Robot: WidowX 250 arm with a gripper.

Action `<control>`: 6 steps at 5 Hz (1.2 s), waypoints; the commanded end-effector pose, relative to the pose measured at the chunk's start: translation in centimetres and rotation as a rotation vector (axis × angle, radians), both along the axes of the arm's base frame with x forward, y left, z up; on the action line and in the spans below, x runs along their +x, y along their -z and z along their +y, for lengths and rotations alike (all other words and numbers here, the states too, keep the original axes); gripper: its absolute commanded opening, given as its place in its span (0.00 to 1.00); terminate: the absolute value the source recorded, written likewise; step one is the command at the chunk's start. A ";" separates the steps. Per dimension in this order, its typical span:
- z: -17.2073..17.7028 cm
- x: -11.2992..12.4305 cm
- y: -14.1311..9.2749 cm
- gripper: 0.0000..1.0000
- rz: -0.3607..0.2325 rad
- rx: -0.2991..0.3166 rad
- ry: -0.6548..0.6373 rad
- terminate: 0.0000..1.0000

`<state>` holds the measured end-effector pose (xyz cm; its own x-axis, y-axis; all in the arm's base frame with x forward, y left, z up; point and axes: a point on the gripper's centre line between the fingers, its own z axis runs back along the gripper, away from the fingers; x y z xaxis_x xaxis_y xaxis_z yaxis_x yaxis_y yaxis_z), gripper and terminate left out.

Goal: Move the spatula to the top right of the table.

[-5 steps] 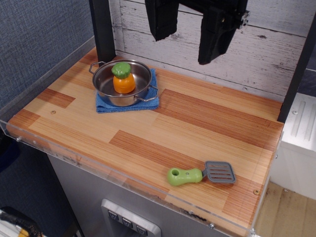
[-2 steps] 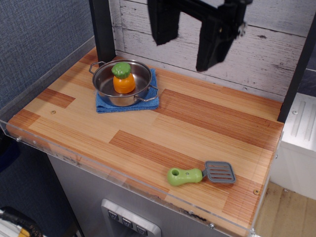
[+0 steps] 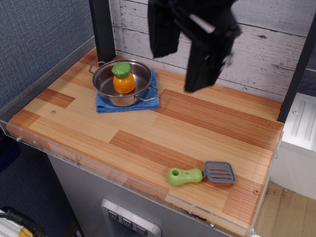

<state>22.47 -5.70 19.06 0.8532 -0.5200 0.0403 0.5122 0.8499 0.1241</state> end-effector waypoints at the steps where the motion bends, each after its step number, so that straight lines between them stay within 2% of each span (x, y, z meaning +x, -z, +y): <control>1: 1.2 -1.5 1.9 1.00 -0.063 0.030 0.102 0.00; 2: 2.1 -1.4 3.7 1.00 -0.065 0.021 0.136 0.00; 4: 1.4 -0.3 7.7 1.00 -0.049 0.035 0.255 0.00; 6: -2.2 1.1 10.7 1.00 -0.032 0.053 0.394 0.00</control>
